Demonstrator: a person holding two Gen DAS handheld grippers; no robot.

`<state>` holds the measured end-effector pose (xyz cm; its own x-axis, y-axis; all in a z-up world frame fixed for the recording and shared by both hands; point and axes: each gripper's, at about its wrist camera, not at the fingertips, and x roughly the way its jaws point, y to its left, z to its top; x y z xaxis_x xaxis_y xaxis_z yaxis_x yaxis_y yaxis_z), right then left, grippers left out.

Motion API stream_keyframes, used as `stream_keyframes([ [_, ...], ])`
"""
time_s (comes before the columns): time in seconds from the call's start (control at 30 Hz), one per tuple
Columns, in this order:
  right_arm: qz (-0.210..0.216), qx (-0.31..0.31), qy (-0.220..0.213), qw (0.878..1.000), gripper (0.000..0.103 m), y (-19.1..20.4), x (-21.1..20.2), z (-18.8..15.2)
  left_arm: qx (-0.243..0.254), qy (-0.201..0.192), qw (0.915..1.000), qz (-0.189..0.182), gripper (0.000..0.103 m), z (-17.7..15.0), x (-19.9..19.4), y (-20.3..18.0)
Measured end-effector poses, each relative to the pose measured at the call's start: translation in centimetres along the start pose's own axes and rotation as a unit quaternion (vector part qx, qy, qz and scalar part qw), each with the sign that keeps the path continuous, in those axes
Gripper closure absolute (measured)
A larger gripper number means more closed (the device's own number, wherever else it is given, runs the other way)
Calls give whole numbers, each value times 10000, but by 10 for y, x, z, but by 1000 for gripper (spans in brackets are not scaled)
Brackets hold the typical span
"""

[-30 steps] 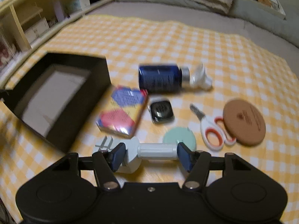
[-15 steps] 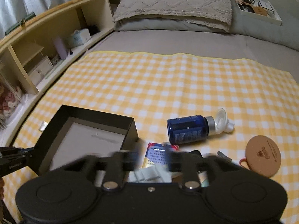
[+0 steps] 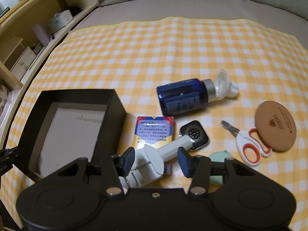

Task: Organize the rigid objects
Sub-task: 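Close the right gripper on the white watch-band tool and lift it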

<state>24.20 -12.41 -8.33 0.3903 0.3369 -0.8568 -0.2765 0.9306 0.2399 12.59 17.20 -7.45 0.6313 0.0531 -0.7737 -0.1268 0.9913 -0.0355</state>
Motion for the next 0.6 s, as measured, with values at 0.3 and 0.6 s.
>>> stream_keyframes([
  [0.3, 208, -178, 506, 9983, 71, 3, 19, -8, -2, 44, 10000, -14, 95, 0, 1, 0],
  [0.6, 246, -584, 251, 9977, 90, 13, 3, -7, -1, 51, 10000, -9, 95, -1, 1, 0],
])
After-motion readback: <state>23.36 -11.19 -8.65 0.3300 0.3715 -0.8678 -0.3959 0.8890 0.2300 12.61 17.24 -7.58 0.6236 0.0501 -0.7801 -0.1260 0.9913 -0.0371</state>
